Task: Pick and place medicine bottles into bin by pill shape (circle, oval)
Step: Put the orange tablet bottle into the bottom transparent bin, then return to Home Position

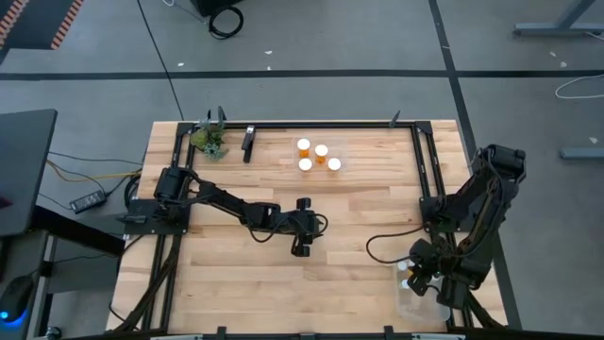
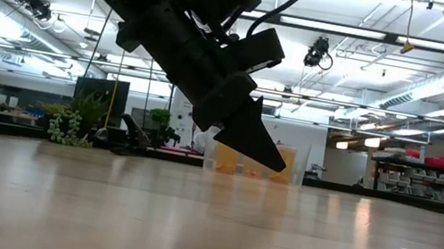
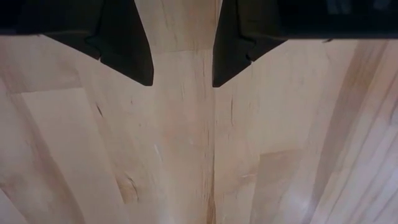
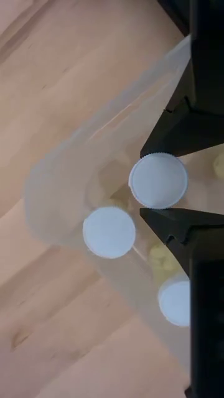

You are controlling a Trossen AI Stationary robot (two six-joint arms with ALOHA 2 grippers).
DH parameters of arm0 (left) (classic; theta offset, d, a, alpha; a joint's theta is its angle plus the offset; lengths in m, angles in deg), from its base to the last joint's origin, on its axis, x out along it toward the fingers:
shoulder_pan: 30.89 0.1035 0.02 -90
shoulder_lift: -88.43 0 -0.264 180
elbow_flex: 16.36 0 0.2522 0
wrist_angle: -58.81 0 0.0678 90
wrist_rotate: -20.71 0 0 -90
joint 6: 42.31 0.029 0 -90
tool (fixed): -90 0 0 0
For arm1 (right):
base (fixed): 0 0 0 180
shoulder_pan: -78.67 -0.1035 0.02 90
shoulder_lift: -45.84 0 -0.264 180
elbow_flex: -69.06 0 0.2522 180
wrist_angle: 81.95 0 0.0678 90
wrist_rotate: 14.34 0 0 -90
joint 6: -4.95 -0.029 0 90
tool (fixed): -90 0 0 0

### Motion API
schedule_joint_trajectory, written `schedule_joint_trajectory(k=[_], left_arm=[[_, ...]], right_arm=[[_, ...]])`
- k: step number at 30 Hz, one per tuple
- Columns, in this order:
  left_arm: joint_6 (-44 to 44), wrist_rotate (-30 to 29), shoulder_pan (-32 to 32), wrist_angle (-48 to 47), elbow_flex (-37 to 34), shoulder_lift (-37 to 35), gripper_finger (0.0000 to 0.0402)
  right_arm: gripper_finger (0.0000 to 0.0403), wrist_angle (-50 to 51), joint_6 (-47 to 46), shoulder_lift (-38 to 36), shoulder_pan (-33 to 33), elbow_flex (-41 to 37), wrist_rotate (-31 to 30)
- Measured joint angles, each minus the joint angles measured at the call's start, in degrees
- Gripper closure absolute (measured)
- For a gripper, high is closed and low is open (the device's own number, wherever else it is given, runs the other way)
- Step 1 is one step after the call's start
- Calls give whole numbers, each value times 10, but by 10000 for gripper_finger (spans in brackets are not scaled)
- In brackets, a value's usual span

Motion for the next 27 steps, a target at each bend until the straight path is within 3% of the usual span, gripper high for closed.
schedule_joint_trajectory(k=[8, 18, 27], left_arm=[[0, 0, 0, 0, 0, 0, 224], [0, 0, 0, -4, 0, 0, 226], [4, 0, -1, -9, 0, -1, 229]], right_arm=[[257, 1, -5, 3, 0, 0, 7], [199, 1, -11, 3, 0, 0, 21], [191, 53, 4, 2, 13, 37, 21]])
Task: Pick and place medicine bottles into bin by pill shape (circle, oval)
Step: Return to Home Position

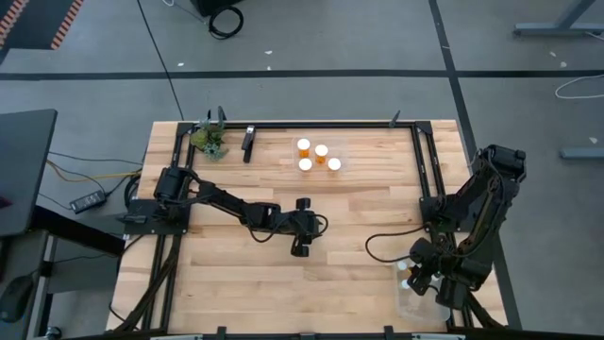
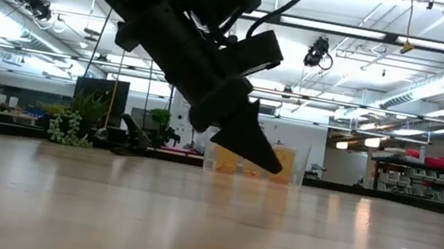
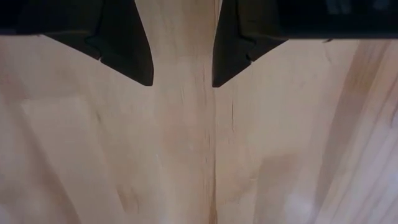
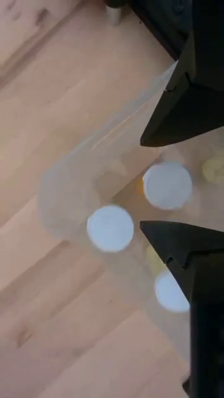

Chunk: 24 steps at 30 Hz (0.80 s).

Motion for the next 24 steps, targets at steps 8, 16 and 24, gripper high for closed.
schedule_joint_trajectory(k=[8, 16, 24], left_arm=[[16, 1, 4, -46, 0, -51, 228], [32, 6, -4, -42, -21, -86, 230], [5, 21, -11, 19, -103, -163, 242]], right_arm=[[193, 66, 40, -21, 6, 52, -66], [197, 48, 137, -96, 36, 46, -199], [231, -86, 363, -207, 125, -32, -244]])
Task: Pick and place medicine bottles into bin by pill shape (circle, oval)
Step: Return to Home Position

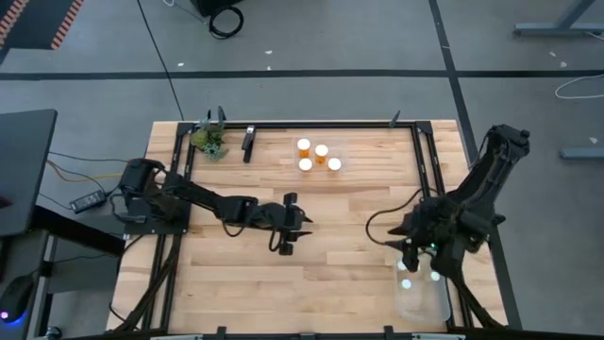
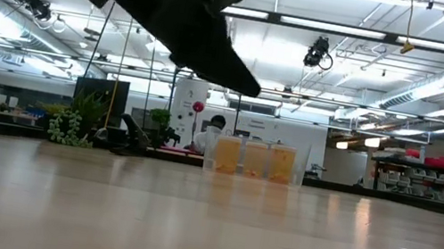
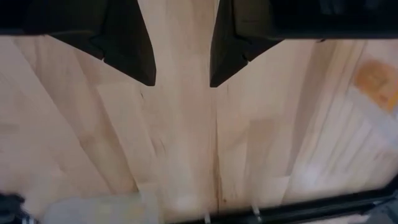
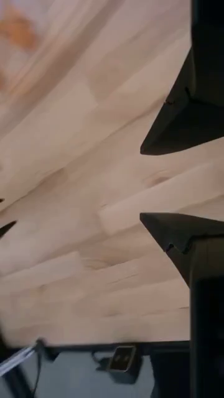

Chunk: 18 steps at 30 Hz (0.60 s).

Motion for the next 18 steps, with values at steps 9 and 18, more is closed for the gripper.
schedule_joint_trajectory(k=[9, 18], left_arm=[[-26, 1, -6, 25, -66, -77, 259], [-48, -3, -1, 76, -143, -148, 276]], right_arm=[[280, -247, 264, -124, 117, -134, 27], [315, -304, 417, -200, 192, -173, 50]])
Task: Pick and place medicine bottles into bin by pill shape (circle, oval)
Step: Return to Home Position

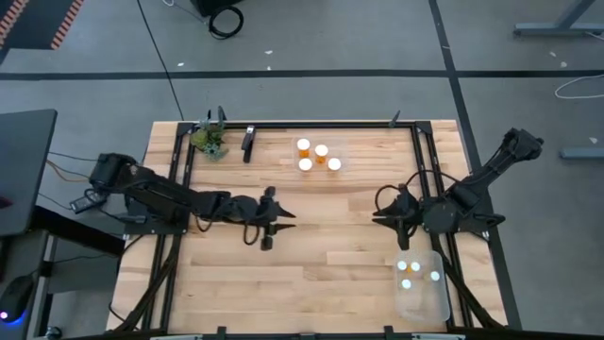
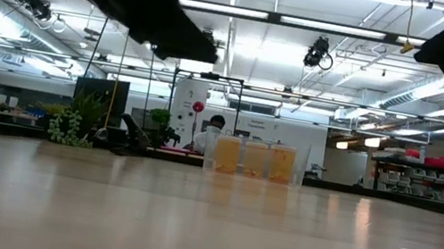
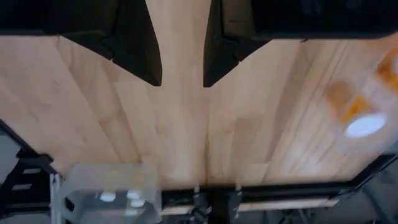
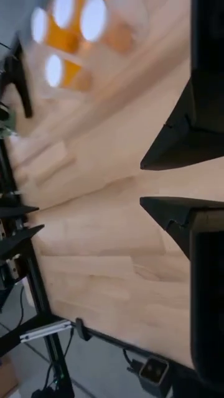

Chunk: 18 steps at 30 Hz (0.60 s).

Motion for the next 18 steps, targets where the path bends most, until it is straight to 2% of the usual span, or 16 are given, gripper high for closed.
schedule_joint_trajectory(k=[5, 10, 15, 18], left_arm=[[-8, -13, 2, -11, -24, -47, 280], [-5, -24, 3, -64, -29, -98, 281], [7, -42, 3, -111, -30, -141, 282], [8, -51, 2, -105, -40, -155, 285]], right_arm=[[326, -3, 58, -29, 18, 0, -2], [338, -10, 117, -44, 31, 0, -10], [352, -51, 166, -43, 52, -1, -3], [361, -115, 194, -44, 71, -28, 14]])
